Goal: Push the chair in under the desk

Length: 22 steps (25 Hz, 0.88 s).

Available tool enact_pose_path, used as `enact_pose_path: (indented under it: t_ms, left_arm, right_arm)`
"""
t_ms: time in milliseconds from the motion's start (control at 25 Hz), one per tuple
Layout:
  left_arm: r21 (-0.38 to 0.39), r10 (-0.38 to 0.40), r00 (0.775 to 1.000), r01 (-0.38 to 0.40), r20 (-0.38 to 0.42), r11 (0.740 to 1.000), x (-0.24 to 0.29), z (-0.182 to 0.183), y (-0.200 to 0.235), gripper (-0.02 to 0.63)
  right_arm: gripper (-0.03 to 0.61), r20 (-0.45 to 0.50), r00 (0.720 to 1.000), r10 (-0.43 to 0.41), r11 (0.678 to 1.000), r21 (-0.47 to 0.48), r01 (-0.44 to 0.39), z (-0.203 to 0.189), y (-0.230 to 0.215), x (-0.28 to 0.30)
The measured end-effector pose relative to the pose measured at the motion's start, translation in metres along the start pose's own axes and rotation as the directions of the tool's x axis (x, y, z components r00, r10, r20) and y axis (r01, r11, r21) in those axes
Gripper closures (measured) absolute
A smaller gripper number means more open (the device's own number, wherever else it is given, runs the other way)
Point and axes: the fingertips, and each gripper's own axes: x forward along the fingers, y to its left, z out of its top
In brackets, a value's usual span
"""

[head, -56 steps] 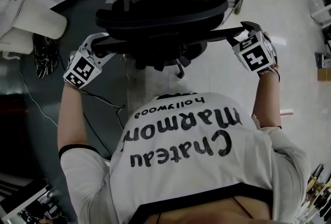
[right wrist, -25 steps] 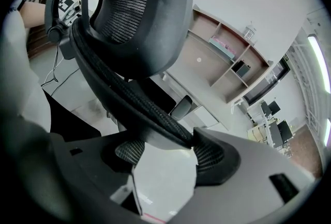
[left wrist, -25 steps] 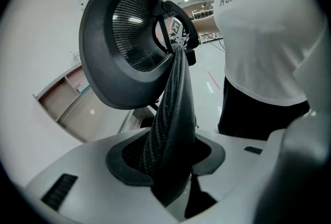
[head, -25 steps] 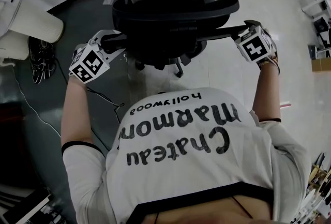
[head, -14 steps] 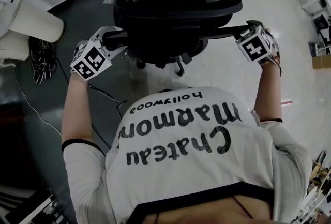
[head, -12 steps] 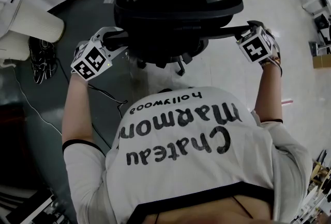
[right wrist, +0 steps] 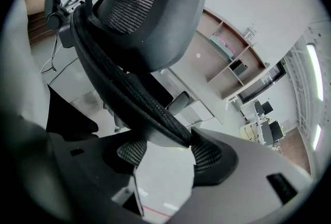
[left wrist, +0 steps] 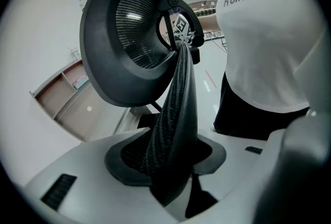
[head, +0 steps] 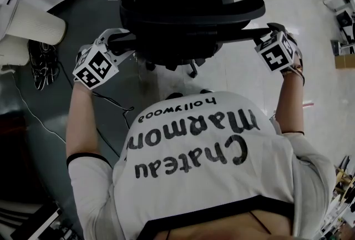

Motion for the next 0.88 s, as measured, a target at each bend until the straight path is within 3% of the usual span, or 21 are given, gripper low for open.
enact_pose_path:
  t_ms: [520, 880]
  left_arm:
    - [-0.021, -0.025, 0.999, 0.024, -0.047, 0.999, -0.002, 0.002, -0.008, 0.430]
    - [0.024, -0.063, 0.997, 0.064, -0.034, 0.998, 0.008, 0.015, -0.011, 0.440]
  right_arm:
    - [0.304, 0.013, 1.000, 0.015, 1.000, 0.006, -0.015, -0.003, 0.001, -0.003]
    - [0.299, 0.004, 1.000, 0.009, 0.999, 0.036, -0.009, -0.019, -0.003, -0.009]
